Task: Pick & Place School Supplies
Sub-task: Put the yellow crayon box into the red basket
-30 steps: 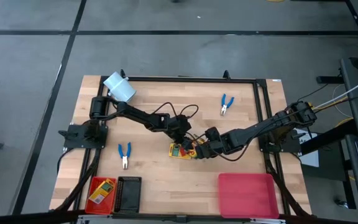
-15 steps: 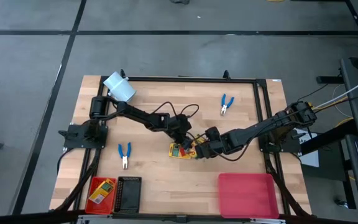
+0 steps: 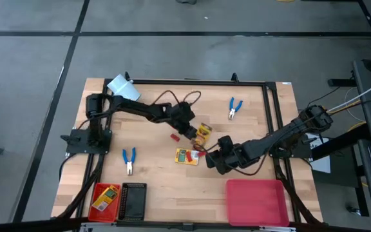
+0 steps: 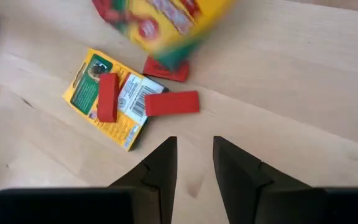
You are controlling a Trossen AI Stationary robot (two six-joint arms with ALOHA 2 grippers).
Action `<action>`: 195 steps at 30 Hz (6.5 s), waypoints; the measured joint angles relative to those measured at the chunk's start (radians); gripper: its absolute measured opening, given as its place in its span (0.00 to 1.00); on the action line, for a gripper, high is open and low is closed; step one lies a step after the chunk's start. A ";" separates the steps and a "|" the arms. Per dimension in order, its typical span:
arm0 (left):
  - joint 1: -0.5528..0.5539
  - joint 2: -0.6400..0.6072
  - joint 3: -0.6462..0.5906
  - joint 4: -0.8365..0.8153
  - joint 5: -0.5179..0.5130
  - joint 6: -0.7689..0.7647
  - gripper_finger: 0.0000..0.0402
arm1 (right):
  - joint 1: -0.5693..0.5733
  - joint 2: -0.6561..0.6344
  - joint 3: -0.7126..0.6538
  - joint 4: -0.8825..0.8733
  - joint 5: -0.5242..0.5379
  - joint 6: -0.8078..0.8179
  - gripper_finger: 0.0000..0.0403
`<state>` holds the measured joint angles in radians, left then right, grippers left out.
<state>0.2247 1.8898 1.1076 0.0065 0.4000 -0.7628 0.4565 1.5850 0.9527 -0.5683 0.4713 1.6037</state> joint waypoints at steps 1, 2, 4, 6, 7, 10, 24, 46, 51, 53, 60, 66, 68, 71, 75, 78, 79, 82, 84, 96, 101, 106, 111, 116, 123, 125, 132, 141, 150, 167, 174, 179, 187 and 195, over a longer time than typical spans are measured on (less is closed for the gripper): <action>0.012 -0.016 0.000 -0.048 -0.004 0.029 0.01 | 0.010 -0.007 0.000 -0.016 0.005 0.017 0.27; 0.022 -0.034 0.000 -0.099 -0.005 0.060 0.01 | 0.020 -0.015 0.000 -0.034 0.011 0.032 0.27; 0.039 -0.078 0.000 -0.224 0.006 0.133 0.01 | 0.038 -0.032 0.000 -0.079 0.017 0.069 0.27; 0.042 -0.136 0.000 -0.344 0.024 0.212 0.01 | 0.055 -0.045 0.000 -0.119 0.024 0.101 0.27; 0.040 -0.168 0.000 -0.413 0.036 0.249 0.01 | 0.063 -0.052 0.000 -0.142 0.032 0.118 0.27; 0.025 -0.277 0.000 -0.608 0.047 0.339 0.01 | 0.079 -0.071 0.000 -0.176 0.058 0.160 0.27; -0.213 -0.748 0.000 -1.171 -0.061 0.034 0.01 | 0.084 -0.082 0.000 -0.184 0.109 0.192 0.27; -1.069 -0.828 0.000 -1.168 -0.252 -1.041 0.00 | 0.082 -0.082 0.000 -0.172 0.142 0.191 0.27; -1.174 -0.782 0.000 -1.106 -0.254 -1.167 0.00 | 0.082 -0.082 0.000 -0.170 0.142 0.188 0.27; -1.208 -0.761 0.000 -1.083 -0.263 -1.207 0.00 | 0.082 -0.082 0.000 -0.169 0.142 0.188 0.27; -1.294 -0.692 0.000 -1.026 -0.310 -1.316 0.00 | 0.082 -0.082 0.000 -0.164 0.142 0.165 0.27; -1.373 -0.632 0.000 -1.010 -0.312 -1.403 0.00 | 0.082 -0.082 0.000 -0.160 0.142 0.164 0.27; -1.395 -0.615 0.000 -0.990 -0.317 -1.422 0.00 | 0.082 -0.082 0.000 -0.153 0.142 0.162 0.27; -1.416 -0.588 0.000 -0.973 -0.320 -1.434 0.00 | 0.082 -0.081 0.000 -0.142 0.142 0.158 0.27; -1.420 -0.551 0.000 -0.960 -0.324 -1.434 0.00 | 0.082 -0.081 0.000 -0.132 0.141 0.152 0.27; -1.424 -0.523 0.000 -0.961 -0.342 -1.433 0.00 | 0.082 -0.081 0.000 -0.118 0.138 0.142 0.27; -1.427 -0.514 0.000 -0.963 -0.345 -1.433 0.00 | 0.082 -0.081 0.000 -0.115 0.138 0.142 0.27; -1.435 -0.486 0.000 -0.966 -0.353 -1.433 0.00 | 0.082 -0.081 0.000 -0.112 0.138 0.142 0.27; -1.440 -0.469 0.000 -0.966 -0.355 -1.434 0.00 | 0.082 -0.081 0.000 -0.110 0.138 0.140 0.27; -1.441 -0.446 0.000 -0.975 -0.379 -1.432 0.00 | 0.082 -0.081 0.000 -0.101 0.119 0.116 0.27; -1.441 -0.446 0.000 -0.975 -0.382 -1.428 0.01 | 0.082 -0.081 0.000 -0.097 0.120 0.116 0.27; -1.442 -0.446 0.000 -0.974 -0.383 -1.415 0.05 | 0.082 -0.081 0.000 -0.096 0.119 0.115 0.27; -1.441 -0.446 0.000 -0.974 -0.383 -1.405 0.10 | 0.082 -0.081 0.000 -0.095 0.119 0.113 0.27; -1.441 -0.446 0.000 -0.975 -0.384 -1.397 0.16 | 0.082 -0.081 0.000 -0.081 0.119 0.099 0.27; -1.442 -0.446 0.000 -0.998 -0.410 -1.397 0.22 | 0.082 -0.081 0.000 -0.076 0.119 0.094 0.27; -1.442 -0.447 0.000 -1.005 -0.450 -1.382 0.24 | 0.082 -0.081 0.000 -0.074 0.119 0.094 0.27; -1.441 -0.459 0.000 -1.023 -0.726 -1.197 0.25 | 0.082 -0.081 0.001 -0.063 0.119 0.089 0.27; -1.336 -0.514 0.000 -1.364 -0.986 -1.035 0.22 | 0.035 -0.099 0.002 0.187 0.019 -0.233 0.27; -1.026 -0.779 -0.132 -1.210 -1.107 -0.878 0.22 | -0.235 -0.075 0.001 0.177 -0.400 -0.545 0.27; -0.458 -0.834 -0.495 -0.207 -0.502 -0.507 0.22 | -0.391 0.013 0.001 0.244 -0.743 -0.859 0.27; -0.297 -0.659 -0.507 -0.090 -0.359 -0.569 0.22 | -0.364 0.015 0.000 0.252 -0.728 -0.802 0.27; -0.250 -0.522 -0.507 0.027 -0.239 -0.570 0.22 | -0.356 0.015 0.000 0.255 -0.723 -0.792 0.27; -0.257 -0.401 -0.506 0.101 -0.230 -0.590 0.22 | -0.356 0.015 0.000 0.262 -0.699 -0.774 0.27; -0.263 -0.330 -0.505 0.153 -0.244 -0.614 0.22 | -0.356 0.015 0.000 0.293 -0.688 -0.762 0.27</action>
<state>-0.0383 1.5593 0.6029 0.1599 0.1564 -1.3763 0.1001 1.6005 0.9531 -0.2749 -0.2165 0.8413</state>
